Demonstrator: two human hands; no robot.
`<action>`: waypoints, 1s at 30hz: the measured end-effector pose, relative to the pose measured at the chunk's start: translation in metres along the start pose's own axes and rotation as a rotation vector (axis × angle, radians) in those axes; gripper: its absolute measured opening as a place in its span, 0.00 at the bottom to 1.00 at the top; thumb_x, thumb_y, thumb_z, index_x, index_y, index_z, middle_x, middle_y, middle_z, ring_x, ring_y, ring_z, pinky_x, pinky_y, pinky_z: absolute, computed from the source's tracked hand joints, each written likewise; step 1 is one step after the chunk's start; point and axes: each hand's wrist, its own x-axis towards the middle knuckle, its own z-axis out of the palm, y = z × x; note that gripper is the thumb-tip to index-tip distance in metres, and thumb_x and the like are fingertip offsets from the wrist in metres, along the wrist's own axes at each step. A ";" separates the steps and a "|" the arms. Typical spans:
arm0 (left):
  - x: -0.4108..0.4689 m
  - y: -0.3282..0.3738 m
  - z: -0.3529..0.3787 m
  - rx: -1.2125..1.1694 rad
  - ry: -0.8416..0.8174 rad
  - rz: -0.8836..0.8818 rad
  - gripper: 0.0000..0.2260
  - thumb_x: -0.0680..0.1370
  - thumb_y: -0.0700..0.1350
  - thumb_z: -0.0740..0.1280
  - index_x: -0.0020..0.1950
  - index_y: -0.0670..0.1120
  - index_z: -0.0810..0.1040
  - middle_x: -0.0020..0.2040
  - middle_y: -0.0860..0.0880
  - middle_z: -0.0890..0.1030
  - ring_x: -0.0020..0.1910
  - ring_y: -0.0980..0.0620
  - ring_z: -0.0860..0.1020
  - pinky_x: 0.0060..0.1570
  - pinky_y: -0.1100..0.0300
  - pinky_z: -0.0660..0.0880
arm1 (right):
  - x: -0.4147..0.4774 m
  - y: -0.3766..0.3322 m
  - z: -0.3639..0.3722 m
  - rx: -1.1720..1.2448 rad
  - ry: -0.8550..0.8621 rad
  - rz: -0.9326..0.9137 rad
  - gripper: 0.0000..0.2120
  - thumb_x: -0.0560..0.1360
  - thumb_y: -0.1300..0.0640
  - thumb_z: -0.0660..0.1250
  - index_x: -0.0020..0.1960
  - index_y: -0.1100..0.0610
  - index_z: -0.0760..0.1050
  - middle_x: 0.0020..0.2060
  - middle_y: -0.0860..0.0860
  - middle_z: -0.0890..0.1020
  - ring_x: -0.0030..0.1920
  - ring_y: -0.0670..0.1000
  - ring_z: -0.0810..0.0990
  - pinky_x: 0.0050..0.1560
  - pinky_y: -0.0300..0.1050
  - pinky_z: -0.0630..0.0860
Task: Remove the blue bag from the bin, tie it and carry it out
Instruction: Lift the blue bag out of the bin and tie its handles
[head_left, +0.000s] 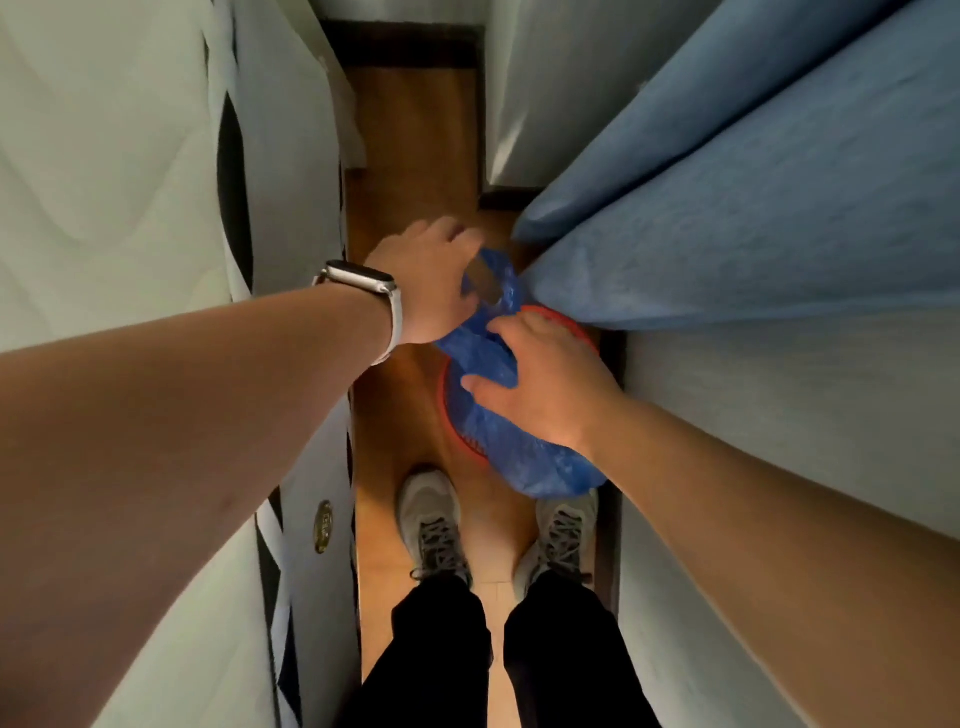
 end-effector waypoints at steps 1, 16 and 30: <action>0.006 0.000 0.004 -0.007 -0.017 -0.016 0.26 0.72 0.50 0.65 0.69 0.48 0.66 0.65 0.42 0.73 0.62 0.37 0.71 0.51 0.46 0.71 | 0.004 0.001 0.005 -0.013 -0.023 -0.002 0.28 0.70 0.37 0.66 0.61 0.56 0.73 0.58 0.56 0.78 0.58 0.59 0.75 0.54 0.59 0.74; -0.026 0.021 -0.003 -0.331 0.151 -0.114 0.12 0.78 0.50 0.63 0.35 0.51 0.69 0.34 0.49 0.73 0.36 0.47 0.73 0.33 0.56 0.63 | -0.024 0.015 -0.003 0.327 0.244 0.267 0.06 0.70 0.52 0.62 0.38 0.54 0.71 0.27 0.48 0.73 0.32 0.53 0.73 0.34 0.50 0.72; -0.171 0.108 -0.153 -0.582 0.334 0.015 0.06 0.76 0.44 0.66 0.47 0.42 0.79 0.48 0.45 0.80 0.49 0.49 0.77 0.49 0.56 0.72 | -0.145 -0.094 -0.141 0.257 0.316 0.290 0.07 0.71 0.58 0.64 0.49 0.54 0.76 0.39 0.54 0.82 0.41 0.60 0.78 0.41 0.52 0.75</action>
